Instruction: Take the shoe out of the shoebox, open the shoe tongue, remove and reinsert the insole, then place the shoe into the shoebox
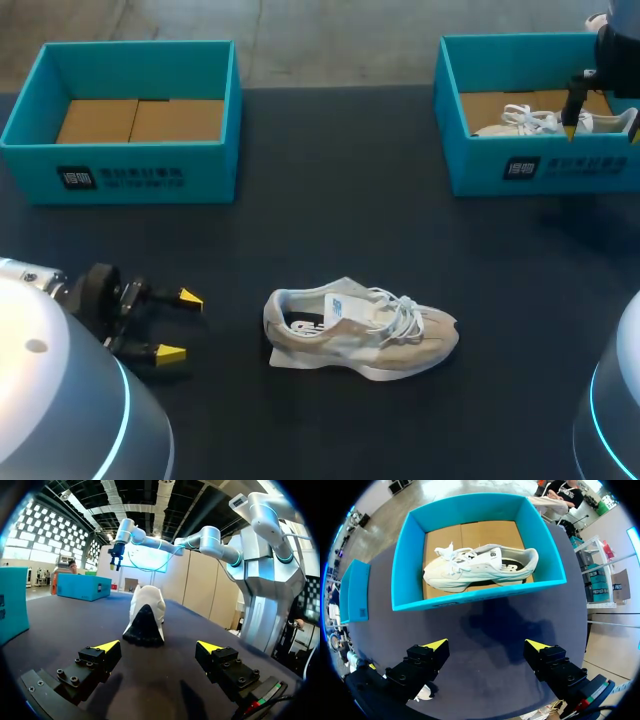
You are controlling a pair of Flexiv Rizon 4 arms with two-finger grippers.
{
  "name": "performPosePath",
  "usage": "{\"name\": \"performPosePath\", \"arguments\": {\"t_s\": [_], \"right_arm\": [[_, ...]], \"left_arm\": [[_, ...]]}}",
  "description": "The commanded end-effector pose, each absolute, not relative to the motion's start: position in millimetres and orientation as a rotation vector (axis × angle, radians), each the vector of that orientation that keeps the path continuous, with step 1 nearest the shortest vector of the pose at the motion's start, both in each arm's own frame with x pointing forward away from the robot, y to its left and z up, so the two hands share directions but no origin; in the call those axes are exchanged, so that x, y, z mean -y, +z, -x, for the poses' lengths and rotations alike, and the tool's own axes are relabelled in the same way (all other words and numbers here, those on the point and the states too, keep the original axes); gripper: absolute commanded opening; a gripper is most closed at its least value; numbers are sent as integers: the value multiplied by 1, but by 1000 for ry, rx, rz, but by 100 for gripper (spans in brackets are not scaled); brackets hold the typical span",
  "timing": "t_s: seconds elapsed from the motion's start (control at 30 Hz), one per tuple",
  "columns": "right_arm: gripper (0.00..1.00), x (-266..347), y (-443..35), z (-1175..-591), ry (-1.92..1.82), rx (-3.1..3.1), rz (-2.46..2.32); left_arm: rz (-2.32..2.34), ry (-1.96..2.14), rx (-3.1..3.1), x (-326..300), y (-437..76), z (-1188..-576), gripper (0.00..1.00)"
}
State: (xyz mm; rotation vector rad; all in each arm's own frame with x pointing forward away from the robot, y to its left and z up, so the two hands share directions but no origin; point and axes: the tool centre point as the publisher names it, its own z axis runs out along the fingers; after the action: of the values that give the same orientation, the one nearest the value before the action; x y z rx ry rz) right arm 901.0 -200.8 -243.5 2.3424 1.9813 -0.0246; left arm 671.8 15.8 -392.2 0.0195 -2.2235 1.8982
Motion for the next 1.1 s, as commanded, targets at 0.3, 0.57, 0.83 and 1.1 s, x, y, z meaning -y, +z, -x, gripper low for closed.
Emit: {"name": "performPosePath", "arguments": {"t_s": [0.3,0.57,0.83,1.1], "right_arm": [[100,201,-244,-900,-22,-1980,-2342],[100,201,-244,-900,-22,-1980,-2342],[100,201,-244,-900,-22,-1980,-2342],[100,201,-244,-900,-22,-1980,-2342]], "left_arm": [[-86,1919,2248,-4,-396,-673,100],[-93,1940,2259,13,-398,-669,100],[-93,1940,2281,32,-395,-664,100],[-106,1932,2276,34,-395,-664,100]]}}
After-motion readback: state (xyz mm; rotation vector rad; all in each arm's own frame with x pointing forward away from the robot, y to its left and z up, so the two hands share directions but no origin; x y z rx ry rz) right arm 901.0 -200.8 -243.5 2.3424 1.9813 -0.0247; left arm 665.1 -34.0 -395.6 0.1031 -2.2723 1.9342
